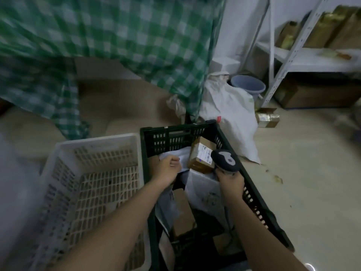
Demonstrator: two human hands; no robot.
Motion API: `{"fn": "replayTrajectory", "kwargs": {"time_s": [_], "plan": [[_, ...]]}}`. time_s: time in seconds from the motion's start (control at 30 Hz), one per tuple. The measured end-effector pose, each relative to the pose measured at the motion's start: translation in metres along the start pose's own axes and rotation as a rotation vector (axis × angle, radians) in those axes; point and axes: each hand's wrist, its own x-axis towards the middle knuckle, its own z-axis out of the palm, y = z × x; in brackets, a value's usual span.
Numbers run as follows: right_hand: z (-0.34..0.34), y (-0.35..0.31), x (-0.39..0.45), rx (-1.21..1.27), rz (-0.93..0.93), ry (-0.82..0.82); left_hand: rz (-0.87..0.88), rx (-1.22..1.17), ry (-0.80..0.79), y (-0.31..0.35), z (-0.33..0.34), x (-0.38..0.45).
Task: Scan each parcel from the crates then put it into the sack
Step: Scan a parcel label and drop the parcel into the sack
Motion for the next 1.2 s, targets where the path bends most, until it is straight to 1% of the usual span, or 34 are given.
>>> {"fn": "replayTrajectory", "kwargs": {"time_s": [0.07, 0.17, 0.23, 0.33, 0.43, 0.53, 0.63, 0.73, 0.87, 1.0, 1.07, 1.2], "plan": [[0.019, 0.014, 0.028, -0.013, 0.030, 0.031, -0.039, 0.007, -0.019, -0.010, 0.020, 0.035], [0.042, 0.026, 0.066, -0.069, 0.042, 0.055, -0.048, 0.018, -0.111, -0.020, 0.046, 0.080], [0.057, 0.032, 0.093, -0.136, 0.016, 0.051, -0.026, 0.036, -0.174, -0.027, 0.065, 0.109], [0.078, 0.046, 0.121, -0.275, -0.005, 0.046, -0.046, 0.009, -0.228, -0.036, 0.088, 0.138], [0.090, 0.057, 0.133, -0.323, -0.027, 0.046, -0.048, 0.016, -0.229, -0.044, 0.104, 0.155], [0.094, 0.064, 0.139, -0.332, -0.028, 0.051, -0.145, -0.077, -0.225, -0.051, 0.110, 0.162], [0.087, 0.071, 0.138, -0.278, -0.010, 0.035, -0.220, -0.120, -0.218, -0.058, 0.110, 0.159], [0.074, 0.064, 0.132, -0.139, 0.018, 0.010, -0.235, -0.181, -0.171, -0.060, 0.095, 0.146], [0.055, 0.035, 0.101, 0.150, 0.050, 0.028, -0.219, -0.338, -0.081, -0.046, 0.053, 0.110], [0.039, -0.011, 0.049, 0.338, 0.062, 0.003, -0.160, -0.330, -0.029, -0.019, -0.005, 0.044], [0.035, -0.040, 0.015, 0.375, 0.032, -0.044, -0.124, -0.337, -0.003, -0.002, -0.034, 0.005], [0.021, -0.093, -0.073, 0.370, -0.093, -0.128, -0.079, -0.395, 0.029, 0.030, -0.082, -0.083]]}}
